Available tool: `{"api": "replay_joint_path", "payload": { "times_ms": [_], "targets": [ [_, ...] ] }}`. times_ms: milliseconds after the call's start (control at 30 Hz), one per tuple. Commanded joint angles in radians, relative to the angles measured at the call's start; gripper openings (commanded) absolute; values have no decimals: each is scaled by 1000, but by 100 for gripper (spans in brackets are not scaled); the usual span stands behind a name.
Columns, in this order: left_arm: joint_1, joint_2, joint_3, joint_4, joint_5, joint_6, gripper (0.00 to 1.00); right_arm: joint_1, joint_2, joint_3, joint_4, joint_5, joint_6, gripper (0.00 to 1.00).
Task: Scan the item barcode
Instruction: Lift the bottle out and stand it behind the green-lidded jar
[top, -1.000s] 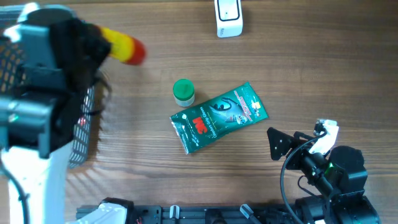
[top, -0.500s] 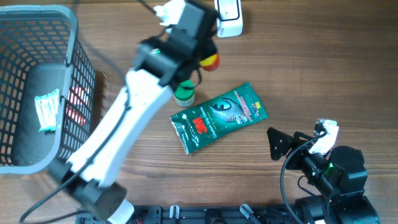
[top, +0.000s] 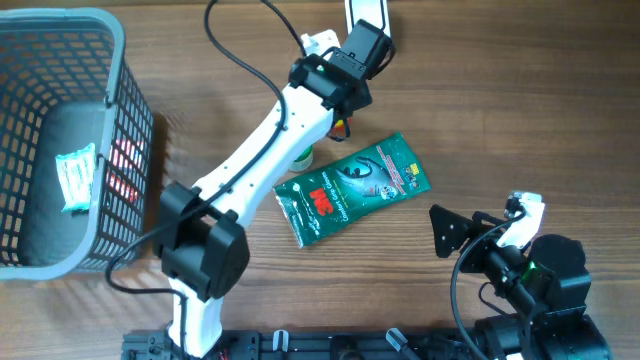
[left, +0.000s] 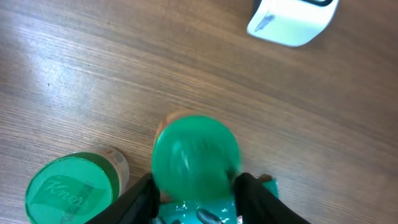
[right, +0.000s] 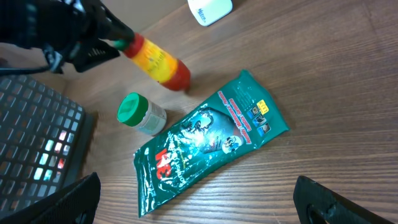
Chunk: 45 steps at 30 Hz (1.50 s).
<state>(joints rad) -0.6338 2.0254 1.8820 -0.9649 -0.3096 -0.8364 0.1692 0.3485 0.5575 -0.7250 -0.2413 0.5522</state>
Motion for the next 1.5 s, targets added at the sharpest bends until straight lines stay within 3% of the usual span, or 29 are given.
{"api": "replay_joint_path", "payload": {
  "times_ms": [0, 333, 433, 533, 633, 833, 967, 1067, 1267, 1467],
  "targets": [
    [-6, 18, 1, -21, -21, -10, 43, 0, -5, 1, 5, 16, 5, 100],
    [-45, 19, 0, -68, -17, -10, 47, 0, -5, 1, 5, 16, 5, 100],
    [-45, 3, 3, -80, -17, -9, 55, 0, -5, 1, 5, 16, 5, 100],
    [-45, -48, 3, -102, -17, -9, 74, 0, -5, 1, 5, 16, 5, 100],
    [-43, -132, 3, -122, -33, -6, 78, 0, -5, 1, 5, 16, 5, 100],
    [-42, -331, 3, -173, -200, -5, 89, 0, -5, 1, 5, 16, 5, 100],
    [-42, -475, 3, -198, -425, -2, 99, 0, -5, 1, 5, 16, 5, 100],
    [-26, -553, 3, -210, -545, -2, 100, 0, -5, 1, 5, 16, 5, 100],
    [167, -680, 3, -275, -585, -2, 100, 0, -5, 1, 5, 16, 5, 100],
    [515, -710, 3, -365, -505, -2, 100, 0, -5, 1, 5, 16, 5, 100]
  ]
}}
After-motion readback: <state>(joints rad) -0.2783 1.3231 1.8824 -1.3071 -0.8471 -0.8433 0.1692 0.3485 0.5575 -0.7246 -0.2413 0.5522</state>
